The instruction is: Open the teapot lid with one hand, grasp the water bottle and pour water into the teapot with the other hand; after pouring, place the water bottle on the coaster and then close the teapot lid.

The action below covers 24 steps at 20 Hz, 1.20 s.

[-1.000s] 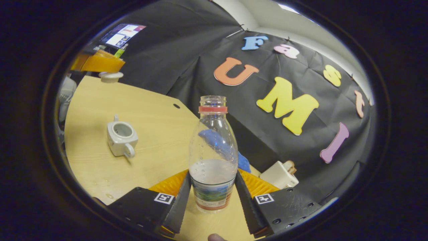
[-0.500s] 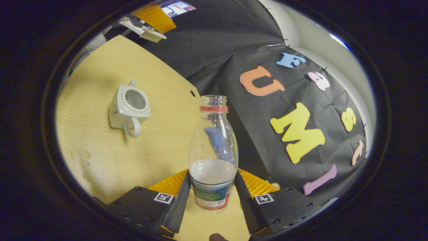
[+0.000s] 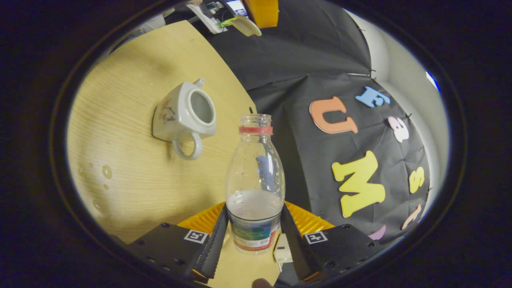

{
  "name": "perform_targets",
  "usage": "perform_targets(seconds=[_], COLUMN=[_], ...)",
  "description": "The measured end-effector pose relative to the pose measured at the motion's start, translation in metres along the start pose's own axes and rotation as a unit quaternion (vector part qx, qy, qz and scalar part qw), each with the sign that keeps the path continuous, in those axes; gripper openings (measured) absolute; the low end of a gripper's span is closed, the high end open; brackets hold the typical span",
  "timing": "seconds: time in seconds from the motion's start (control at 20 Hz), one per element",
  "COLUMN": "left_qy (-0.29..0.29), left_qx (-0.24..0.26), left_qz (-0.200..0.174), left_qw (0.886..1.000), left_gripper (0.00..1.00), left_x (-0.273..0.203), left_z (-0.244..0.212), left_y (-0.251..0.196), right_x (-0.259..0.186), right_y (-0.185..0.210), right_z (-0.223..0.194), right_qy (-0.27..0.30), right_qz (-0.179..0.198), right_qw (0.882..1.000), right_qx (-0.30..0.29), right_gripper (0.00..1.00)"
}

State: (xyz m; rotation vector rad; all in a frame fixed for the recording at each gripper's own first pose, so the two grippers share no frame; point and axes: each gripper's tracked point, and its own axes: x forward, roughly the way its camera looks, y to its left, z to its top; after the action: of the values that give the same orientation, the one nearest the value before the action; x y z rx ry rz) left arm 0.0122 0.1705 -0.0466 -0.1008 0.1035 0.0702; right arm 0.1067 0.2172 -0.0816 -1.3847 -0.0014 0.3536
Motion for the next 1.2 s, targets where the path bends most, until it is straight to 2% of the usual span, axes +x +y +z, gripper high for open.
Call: perform_targets(seconds=[0.35,0.55,1.2], left_qy=[0.001,0.001,-0.003], left_qx=[0.001,0.005,0.007], left_qz=[-0.002,-0.001,0.0], left_qw=[1.0,1.0,1.0], left_gripper=[0.03,0.02,0.03], left_x=[-0.001,-0.001,-0.004], left_z=[-0.001,0.0,0.004], left_y=[0.001,0.003,0.008], right_x=[0.007,0.007,0.01], right_y=[-0.008,-0.009,-0.024], right_z=[0.01,0.013,0.026], right_qy=[-0.012,-0.016,-0.027], right_qz=[-0.026,-0.028,-0.055], right_qw=[0.997,0.993,0.973], right_qx=[-0.07,-0.111,-0.224], right_gripper=[0.73,0.73,0.72])
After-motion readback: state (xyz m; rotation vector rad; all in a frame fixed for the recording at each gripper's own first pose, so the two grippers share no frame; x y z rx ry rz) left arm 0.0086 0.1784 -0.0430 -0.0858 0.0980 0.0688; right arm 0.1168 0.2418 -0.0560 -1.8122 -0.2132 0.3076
